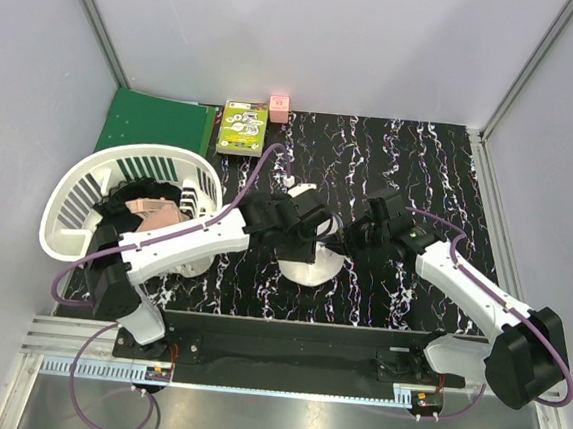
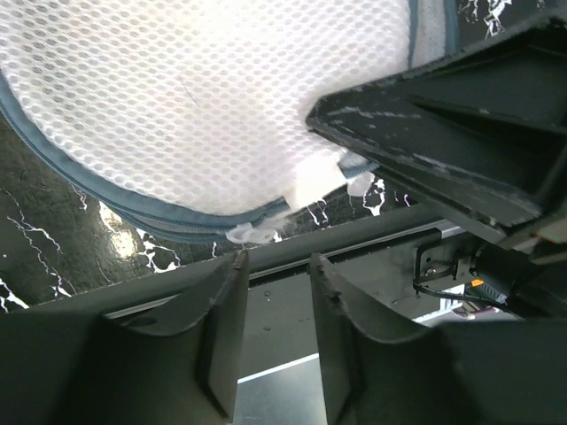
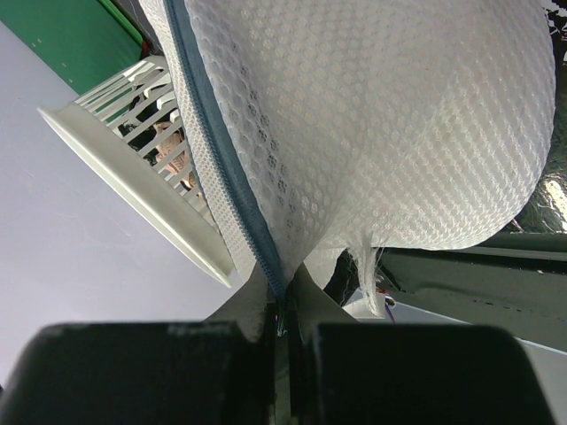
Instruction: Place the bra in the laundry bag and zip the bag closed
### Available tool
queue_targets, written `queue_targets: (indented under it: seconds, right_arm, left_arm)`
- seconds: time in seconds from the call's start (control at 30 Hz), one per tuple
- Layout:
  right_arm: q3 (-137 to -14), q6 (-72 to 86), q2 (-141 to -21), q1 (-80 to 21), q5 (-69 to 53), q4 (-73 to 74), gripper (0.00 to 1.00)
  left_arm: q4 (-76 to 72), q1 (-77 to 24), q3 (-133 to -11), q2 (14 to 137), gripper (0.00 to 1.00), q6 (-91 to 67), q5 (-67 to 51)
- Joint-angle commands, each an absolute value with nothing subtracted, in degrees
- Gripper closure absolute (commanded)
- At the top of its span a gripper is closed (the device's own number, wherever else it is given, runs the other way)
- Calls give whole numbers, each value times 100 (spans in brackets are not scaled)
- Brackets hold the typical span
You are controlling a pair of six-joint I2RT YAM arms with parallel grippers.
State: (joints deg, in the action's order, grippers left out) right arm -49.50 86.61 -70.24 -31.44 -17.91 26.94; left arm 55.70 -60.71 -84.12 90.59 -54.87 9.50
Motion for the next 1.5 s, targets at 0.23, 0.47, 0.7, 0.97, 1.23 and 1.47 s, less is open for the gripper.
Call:
queue_targets:
  seconds: [0.23, 0.47, 0.7, 0.97, 1.23, 1.47]
  right_arm:
    - [-4948, 8701, -6785, -3120, -1705, 2716, 100]
    - [-4939, 8675, -6794, -3120, -1758, 2725, 100]
    - [-4983, 8657, -6803, -3120, -1784, 2725, 100]
    - [-4940, 8578, -6794, -3120, -1802, 2725, 100]
    - [-4957, 8569, -6785, -3120, -1810, 2733, 100]
    - [-4913, 8613, -6759, -3111, -1784, 2716, 100]
  left_arm:
    - [5555, -5810, -8578, 9272, 78, -5326, 1116]
    - [5528, -5713, -8613, 9193, 55, -5177, 1046]
    - [5511, -5643, -8569, 9176, 70, -5150, 1072]
    - [5405, -5573, -8587, 8956, 49, -5168, 853]
    - [5203, -5520, -8534, 8982, 57, -5212, 545]
    - [5203, -5511, -8315, 8912, 78, -5229, 466]
